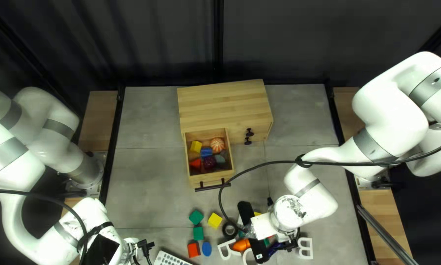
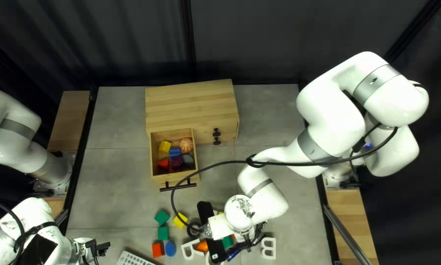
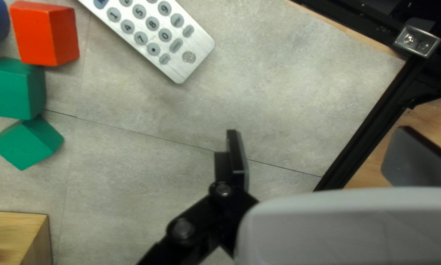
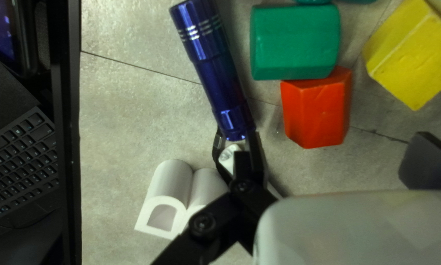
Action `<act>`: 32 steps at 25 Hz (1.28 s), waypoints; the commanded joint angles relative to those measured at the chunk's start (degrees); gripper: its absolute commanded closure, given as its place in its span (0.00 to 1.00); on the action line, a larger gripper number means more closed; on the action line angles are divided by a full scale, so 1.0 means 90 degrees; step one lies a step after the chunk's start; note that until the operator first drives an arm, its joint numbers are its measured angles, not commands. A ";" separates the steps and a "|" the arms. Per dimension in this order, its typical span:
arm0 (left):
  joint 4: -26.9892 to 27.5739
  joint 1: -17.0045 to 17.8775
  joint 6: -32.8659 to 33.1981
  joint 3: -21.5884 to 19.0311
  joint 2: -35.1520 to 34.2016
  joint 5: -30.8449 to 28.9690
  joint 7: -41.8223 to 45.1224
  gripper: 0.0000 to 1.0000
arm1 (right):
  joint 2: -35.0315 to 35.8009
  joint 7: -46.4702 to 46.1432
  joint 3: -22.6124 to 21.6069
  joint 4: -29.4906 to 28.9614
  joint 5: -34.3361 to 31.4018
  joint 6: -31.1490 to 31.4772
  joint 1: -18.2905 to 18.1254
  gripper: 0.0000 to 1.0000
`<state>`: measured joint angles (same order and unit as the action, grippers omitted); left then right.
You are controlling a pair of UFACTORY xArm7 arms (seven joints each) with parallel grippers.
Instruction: Open drawers and place objects into drawer and close
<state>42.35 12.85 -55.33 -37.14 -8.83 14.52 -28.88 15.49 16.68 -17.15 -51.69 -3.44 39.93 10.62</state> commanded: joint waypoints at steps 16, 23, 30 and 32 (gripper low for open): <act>0.0000 0.0000 0.0000 0.0000 0.0000 0.0000 0.0000 0.00 | 0.0163 0.0684 0.0207 0.0062 -0.0392 -0.0363 0.0202 0.00; 0.0000 0.0000 0.0000 0.0000 0.0000 0.0000 0.0000 0.00 | 0.0132 0.0523 0.0209 0.0269 -0.0472 -0.0761 0.0168 0.00; 0.0000 0.0000 0.0000 0.0000 0.0000 0.0000 0.0000 0.00 | 0.0164 0.0471 0.0216 0.0295 -0.0519 -0.0839 0.0165 0.90; 0.0000 0.0000 0.0000 0.0000 0.0000 0.0000 0.0000 0.00 | 0.0135 0.0493 0.0224 0.0315 -0.0551 -0.0819 0.0180 0.96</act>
<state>42.35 12.85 -55.33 -37.14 -8.83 14.52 -28.88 16.91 20.97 -15.19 -48.98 -8.15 32.41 12.11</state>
